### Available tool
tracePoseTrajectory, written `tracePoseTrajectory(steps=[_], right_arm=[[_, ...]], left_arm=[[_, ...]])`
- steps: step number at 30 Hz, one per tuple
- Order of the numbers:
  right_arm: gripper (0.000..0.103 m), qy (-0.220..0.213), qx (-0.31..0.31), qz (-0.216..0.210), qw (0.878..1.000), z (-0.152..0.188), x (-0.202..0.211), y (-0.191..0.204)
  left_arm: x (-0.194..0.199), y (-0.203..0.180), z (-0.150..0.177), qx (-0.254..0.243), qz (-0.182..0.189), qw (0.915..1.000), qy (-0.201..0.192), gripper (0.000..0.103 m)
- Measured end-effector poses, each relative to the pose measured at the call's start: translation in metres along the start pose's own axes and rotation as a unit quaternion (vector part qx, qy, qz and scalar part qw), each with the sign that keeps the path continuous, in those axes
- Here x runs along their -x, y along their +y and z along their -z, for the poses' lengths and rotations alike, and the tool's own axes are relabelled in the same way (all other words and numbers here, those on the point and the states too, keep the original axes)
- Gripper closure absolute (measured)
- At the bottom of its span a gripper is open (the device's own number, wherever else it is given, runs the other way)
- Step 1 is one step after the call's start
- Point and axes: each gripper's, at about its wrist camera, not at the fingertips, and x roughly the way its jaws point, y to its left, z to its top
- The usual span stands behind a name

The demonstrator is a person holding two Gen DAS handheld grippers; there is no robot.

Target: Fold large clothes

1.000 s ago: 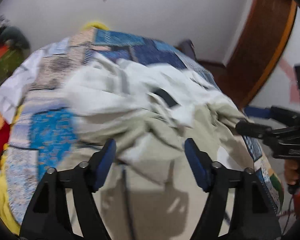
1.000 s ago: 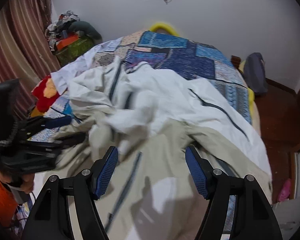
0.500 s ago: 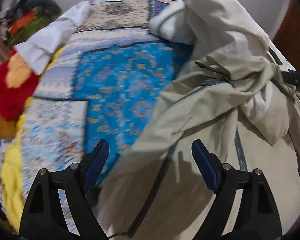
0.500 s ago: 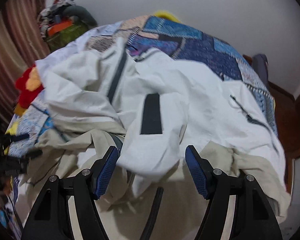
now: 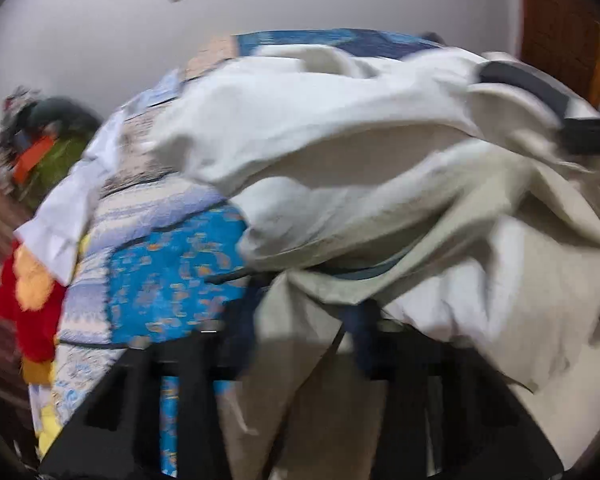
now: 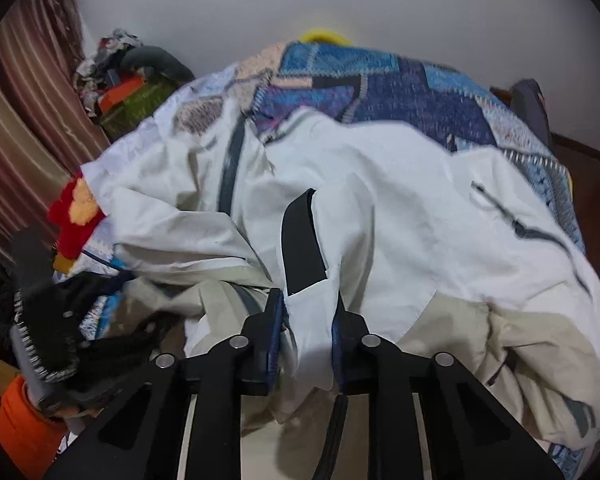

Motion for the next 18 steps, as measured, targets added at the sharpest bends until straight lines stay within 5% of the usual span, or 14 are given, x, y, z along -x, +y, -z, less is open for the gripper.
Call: tracePoseTrajectory(steps=[2, 6, 12, 18], right_arm=[[0.087, -0.017, 0.005, -0.003, 1.000, -0.004, 0.013, 0.002], [0.088, -0.061, 0.008, 0.001, 0.998, -0.018, 0.042, 0.006], [0.089, -0.114, 0.004, 0.023, 0.993, -0.029, 0.075, 0.007], [0.089, -0.087, -0.007, 0.065, 0.994, -0.022, 0.061, -0.014]], left_arm=[[0.005, 0.031, -0.003, 0.056, 0.007, 0.9984, 0.002, 0.095], [0.017, 0.090, 0.000, 0.121, -0.023, 0.9924, 0.000, 0.097], [0.011, 0.175, 0.037, 0.215, -0.033, 0.9748, 0.050, 0.097], [-0.023, 0.198, 0.079, 0.248, -0.039, 0.9621, 0.106, 0.096]])
